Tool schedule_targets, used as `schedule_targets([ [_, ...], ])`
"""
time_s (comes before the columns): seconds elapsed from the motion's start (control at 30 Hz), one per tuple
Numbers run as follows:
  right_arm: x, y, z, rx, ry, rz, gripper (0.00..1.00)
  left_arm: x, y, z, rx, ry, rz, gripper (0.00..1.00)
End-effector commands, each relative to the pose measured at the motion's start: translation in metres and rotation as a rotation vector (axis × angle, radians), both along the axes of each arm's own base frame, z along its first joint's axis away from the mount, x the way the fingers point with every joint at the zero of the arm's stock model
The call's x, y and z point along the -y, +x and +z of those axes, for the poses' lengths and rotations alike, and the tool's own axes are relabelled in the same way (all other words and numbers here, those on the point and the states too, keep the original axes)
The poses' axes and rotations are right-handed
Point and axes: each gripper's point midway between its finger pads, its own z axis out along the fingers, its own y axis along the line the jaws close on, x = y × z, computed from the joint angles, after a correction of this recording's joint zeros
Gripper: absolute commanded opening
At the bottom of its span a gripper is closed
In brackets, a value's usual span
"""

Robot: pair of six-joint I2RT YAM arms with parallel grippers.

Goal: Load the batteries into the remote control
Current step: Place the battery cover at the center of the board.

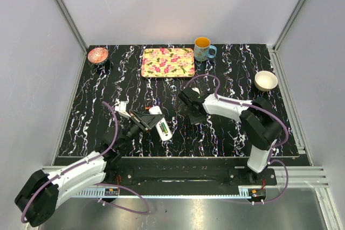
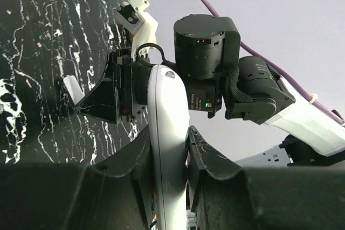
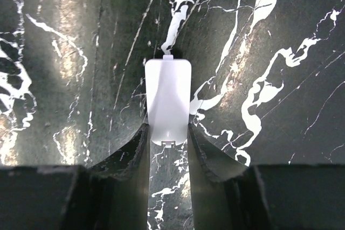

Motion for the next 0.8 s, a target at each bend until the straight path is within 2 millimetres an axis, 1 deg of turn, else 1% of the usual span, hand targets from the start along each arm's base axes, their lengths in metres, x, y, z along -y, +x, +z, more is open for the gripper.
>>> schedule_targets([
  [0.0, 0.001, 0.008, -0.01, 0.007, 0.013, -0.034, 0.0, -0.004, 0.003, 0.03, 0.086, -0.086, 0.026, 0.0],
  [0.17, 0.003, 0.007, -0.019, -0.016, 0.011, -0.041, 0.0, 0.001, 0.001, 0.035, 0.116, -0.082, -0.001, 0.0],
  [0.27, 0.003, 0.002, -0.023, -0.034, 0.01, -0.037, 0.0, 0.003, 0.0, 0.035, 0.117, -0.076, -0.014, 0.0],
  [0.3, 0.003, 0.001, -0.023, -0.039, 0.015, -0.037, 0.02, 0.003, 0.0, 0.036, 0.121, -0.077, -0.015, 0.0],
  [0.33, 0.004, 0.001, -0.022, -0.039, 0.018, -0.039, 0.06, 0.003, 0.0, 0.037, 0.125, -0.077, -0.016, 0.0],
  [0.37, 0.004, -0.001, -0.022, -0.041, 0.019, -0.04, 0.15, 0.003, 0.0, 0.036, 0.125, -0.077, -0.015, 0.0],
  [0.43, 0.004, -0.002, -0.017, -0.034, 0.032, -0.042, 0.24, 0.003, 0.0, 0.036, 0.123, -0.075, -0.013, 0.0],
  [0.47, 0.004, -0.003, -0.016, -0.034, 0.035, -0.044, 0.32, 0.003, 0.001, 0.036, 0.121, -0.074, -0.009, 0.0],
  [0.6, 0.003, -0.003, -0.004, -0.023, 0.053, -0.047, 0.47, 0.003, 0.003, 0.034, 0.11, -0.06, -0.005, 0.0],
  [0.7, -0.001, -0.001, 0.009, -0.004, 0.08, -0.046, 0.55, 0.005, 0.003, 0.033, 0.105, -0.054, -0.008, 0.0],
  [0.77, -0.005, 0.0, 0.017, 0.003, 0.103, -0.038, 0.57, 0.006, 0.004, 0.034, 0.103, -0.053, -0.01, 0.0],
])
